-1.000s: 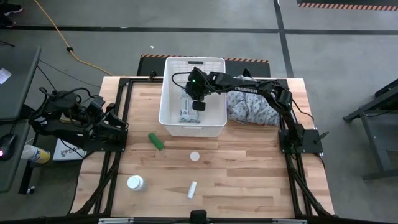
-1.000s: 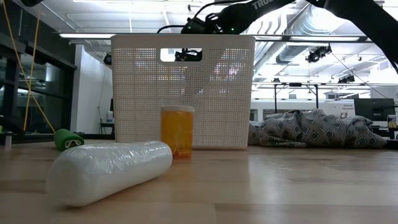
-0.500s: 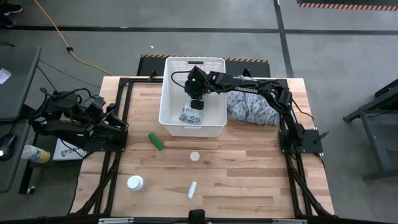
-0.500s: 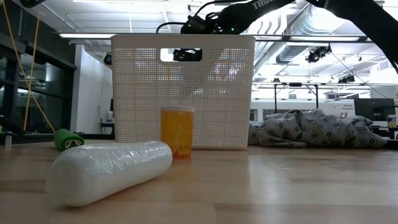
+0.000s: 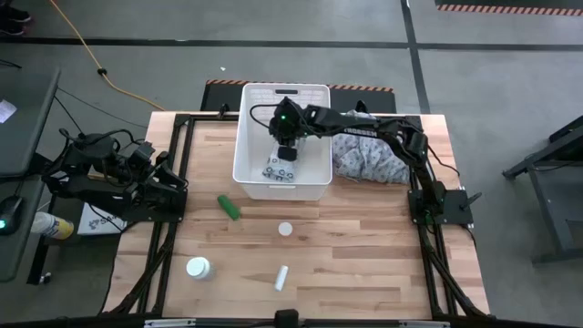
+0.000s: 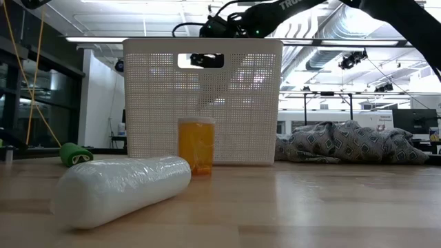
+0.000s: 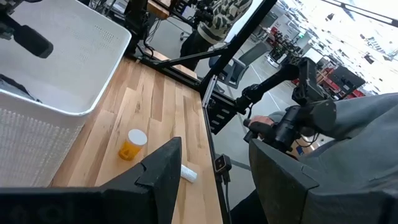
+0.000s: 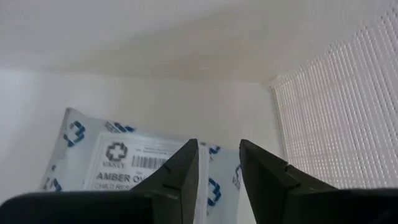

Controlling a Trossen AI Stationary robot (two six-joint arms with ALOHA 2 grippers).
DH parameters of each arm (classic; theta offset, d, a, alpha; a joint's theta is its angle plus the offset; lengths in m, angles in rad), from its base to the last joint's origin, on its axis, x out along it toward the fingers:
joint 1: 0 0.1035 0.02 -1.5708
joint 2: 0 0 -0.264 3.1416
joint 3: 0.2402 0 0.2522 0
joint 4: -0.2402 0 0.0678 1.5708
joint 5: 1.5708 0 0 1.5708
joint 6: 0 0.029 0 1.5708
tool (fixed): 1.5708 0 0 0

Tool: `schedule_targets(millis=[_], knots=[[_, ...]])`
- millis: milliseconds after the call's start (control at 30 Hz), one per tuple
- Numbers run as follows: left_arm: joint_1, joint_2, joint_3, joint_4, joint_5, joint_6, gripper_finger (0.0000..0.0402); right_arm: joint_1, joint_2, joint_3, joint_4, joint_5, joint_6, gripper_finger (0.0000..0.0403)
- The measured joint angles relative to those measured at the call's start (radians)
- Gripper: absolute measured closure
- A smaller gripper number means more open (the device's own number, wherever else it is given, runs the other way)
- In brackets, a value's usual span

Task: Pick & place medical supplies in basket/bin
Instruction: Put the green bandage into the white laundry organizer

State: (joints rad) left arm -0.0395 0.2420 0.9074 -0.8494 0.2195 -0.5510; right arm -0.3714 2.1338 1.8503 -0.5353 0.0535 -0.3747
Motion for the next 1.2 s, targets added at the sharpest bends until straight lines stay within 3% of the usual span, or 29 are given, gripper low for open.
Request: schedule_targets(millis=[367, 833, 1200], knots=[[0.0, 0.0, 0.0, 0.0, 0.0, 0.0, 0.0181, 0.062, -0.056, 0.0, 0.095, 0.095, -0.048, 0.0295], [0.0, 0.0, 0.0, 0.001, -0.048, -0.003, 0.0181, 0.131, -0.199, 0.002, 0.242, 0.094, -0.06, 0.0295], [0.0, 0.0, 0.0, -0.027, -0.108, -0.156, 0.0181, 0.178, -0.275, 0.002, 0.291, 0.176, -0.079, 0.0295]])
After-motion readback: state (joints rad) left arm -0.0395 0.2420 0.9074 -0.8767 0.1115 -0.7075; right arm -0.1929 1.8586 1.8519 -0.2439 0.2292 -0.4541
